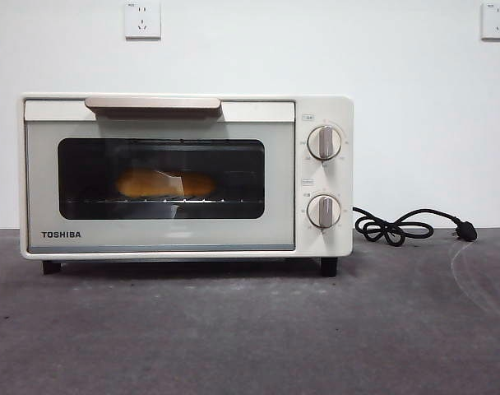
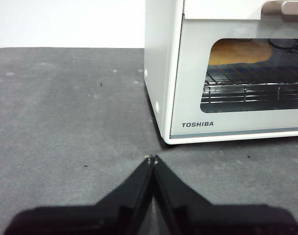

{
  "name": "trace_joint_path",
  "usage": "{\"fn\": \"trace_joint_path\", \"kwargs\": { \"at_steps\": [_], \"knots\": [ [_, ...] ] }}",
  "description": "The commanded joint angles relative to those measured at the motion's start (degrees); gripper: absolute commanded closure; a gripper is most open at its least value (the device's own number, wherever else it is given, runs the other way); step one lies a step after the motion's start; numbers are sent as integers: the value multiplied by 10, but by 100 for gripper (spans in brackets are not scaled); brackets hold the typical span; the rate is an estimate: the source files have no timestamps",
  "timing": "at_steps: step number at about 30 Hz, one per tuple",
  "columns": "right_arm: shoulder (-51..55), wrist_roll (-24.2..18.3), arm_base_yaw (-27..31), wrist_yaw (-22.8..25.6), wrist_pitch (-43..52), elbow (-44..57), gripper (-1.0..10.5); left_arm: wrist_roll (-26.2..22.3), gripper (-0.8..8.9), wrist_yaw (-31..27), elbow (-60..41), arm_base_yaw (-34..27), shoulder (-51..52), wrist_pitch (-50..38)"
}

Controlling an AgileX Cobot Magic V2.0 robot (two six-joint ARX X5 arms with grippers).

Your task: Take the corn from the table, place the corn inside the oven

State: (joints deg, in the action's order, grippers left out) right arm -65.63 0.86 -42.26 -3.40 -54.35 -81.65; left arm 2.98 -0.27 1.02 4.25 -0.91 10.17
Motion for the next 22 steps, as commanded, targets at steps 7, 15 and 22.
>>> {"fn": "trace_joint_path", "kwargs": {
  "at_steps": [7, 15, 22],
  "knots": [
    [-2, 3, 0, 0, 4, -1, 958, -7, 817, 3, -5, 1, 0, -7],
    [-1, -3, 5, 43, 16, -1, 957, -7, 818, 3, -5, 1, 0, -7],
    [5, -123, 89, 39, 189, 70, 946, -7, 818, 3, -5, 1, 0, -7]
  ]
}}
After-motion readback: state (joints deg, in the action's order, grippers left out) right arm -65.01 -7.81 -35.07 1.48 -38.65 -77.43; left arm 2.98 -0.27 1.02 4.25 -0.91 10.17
